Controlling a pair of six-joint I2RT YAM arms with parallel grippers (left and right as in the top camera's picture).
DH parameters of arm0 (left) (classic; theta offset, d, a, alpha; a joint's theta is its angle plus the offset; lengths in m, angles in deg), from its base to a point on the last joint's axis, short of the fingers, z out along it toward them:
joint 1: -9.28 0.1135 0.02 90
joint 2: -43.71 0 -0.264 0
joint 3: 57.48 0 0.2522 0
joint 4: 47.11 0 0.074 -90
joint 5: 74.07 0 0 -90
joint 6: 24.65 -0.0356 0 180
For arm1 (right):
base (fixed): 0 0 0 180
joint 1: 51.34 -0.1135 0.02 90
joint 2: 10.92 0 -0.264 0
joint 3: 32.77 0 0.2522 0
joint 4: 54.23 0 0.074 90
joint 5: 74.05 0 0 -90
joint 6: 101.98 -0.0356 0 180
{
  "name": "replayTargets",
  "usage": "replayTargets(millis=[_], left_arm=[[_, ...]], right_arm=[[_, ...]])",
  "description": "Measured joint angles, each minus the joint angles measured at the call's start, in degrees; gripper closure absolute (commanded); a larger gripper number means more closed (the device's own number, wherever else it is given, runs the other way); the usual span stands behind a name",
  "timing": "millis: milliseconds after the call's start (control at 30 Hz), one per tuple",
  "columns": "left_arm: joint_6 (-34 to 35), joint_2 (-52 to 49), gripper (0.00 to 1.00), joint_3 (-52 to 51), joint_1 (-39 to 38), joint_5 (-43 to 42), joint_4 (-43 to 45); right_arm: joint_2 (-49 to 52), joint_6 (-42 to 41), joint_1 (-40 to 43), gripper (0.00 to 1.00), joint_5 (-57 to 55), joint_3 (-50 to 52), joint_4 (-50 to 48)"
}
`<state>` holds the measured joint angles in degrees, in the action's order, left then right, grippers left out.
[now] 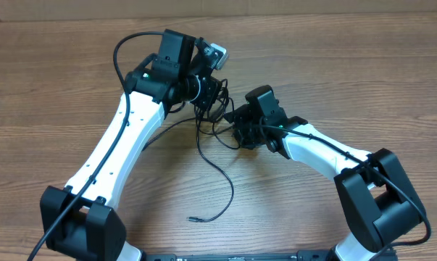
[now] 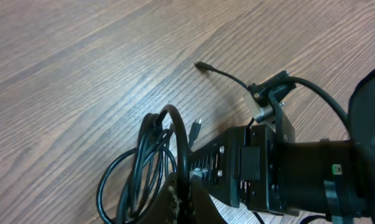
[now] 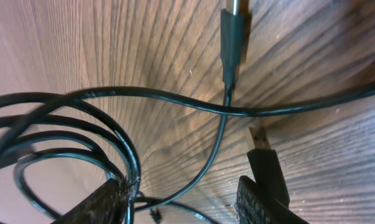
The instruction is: Untangle cables
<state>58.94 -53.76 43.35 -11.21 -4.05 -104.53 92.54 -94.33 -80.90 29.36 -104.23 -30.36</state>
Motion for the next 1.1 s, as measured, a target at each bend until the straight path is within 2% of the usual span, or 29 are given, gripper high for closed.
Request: replayTargets(millis=[233,567,767,867,933,1100], left_arm=[[0.7,3.43,0.96,0.0,0.0,5.64,0.0],[1.81,5.05,0.96,0.09,0.0,7.56,-3.78],[1.81,5.05,0.96,0.09,0.0,7.85,-7.76],[1.81,5.05,0.96,0.09,0.0,7.85,-8.76],[1.81,5.05,0.96,0.02,0.0,7.85,-8.74],[1.95,5.05,0.96,-1.33,0.0,6.91,-8.68]], right_arm=[[0.0,1.11,0.81,0.46,-2.62,0.0,1.79],[0.0,3.15,1.36,0.51,-3.61,0.0,2.43],[0.0,8.55,3.37,0.67,-3.32,0.0,2.36],[0.0,11.61,5.07,0.86,-2.08,0.0,2.38],[0.0,13.92,6.38,0.94,-0.57,0.0,2.36],[-0.5,19.65,8.83,0.96,2.43,0.02,2.45]])
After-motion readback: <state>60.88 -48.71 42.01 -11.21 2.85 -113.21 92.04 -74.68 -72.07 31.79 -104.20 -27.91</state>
